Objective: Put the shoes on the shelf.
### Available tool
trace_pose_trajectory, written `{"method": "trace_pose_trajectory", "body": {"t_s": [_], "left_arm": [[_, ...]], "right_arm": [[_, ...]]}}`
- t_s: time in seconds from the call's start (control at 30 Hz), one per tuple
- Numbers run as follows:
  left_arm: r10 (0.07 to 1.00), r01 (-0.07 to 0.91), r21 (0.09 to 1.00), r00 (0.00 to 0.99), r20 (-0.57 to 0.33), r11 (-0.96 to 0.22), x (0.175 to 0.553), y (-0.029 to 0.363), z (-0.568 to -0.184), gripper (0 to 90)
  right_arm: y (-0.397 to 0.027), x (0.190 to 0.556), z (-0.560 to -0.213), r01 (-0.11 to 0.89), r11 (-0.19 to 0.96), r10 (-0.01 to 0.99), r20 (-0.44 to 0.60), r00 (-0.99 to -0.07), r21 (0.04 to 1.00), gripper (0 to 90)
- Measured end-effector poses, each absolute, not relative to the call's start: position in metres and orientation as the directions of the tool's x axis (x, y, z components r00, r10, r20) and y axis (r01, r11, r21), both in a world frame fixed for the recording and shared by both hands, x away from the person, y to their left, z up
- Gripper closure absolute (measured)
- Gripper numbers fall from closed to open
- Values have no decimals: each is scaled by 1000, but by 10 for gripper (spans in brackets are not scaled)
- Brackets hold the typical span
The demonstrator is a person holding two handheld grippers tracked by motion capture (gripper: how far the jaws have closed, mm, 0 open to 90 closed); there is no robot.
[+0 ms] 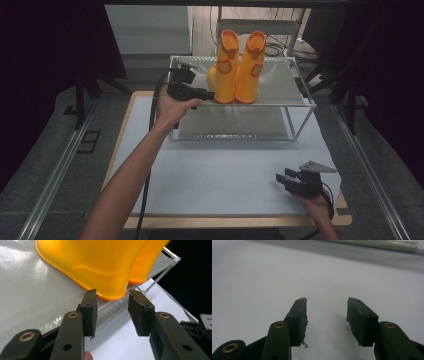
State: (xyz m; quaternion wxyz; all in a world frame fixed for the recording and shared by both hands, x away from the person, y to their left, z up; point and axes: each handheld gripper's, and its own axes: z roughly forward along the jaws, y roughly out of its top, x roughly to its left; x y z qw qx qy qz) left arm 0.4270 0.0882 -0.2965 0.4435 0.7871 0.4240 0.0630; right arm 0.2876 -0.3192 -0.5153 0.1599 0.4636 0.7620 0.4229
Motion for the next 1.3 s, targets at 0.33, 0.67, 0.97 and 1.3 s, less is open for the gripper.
{"method": "trace_pose_trajectory", "body": {"t_s": [0.33, 0.67, 0.97, 1.3], "left_arm": [[679, 574, 776, 681, -276, -260, 394, 106, -300, 534], [642, 561, 785, 710, -291, -264, 363, 124, -316, 512], [622, 574, 779, 713, -323, -253, 345, 142, -338, 509], [627, 580, 773, 709, -323, -259, 319, 159, -376, 504]], "right_arm": [[-319, 288, -515, 572, 215, 843, 145, -518, 792, 497], [-319, 288, -514, 564, 218, 841, 140, -522, 796, 497], [-318, 289, -515, 570, 216, 844, 142, -517, 793, 496], [-319, 290, -515, 572, 220, 844, 140, -518, 790, 495]]}}
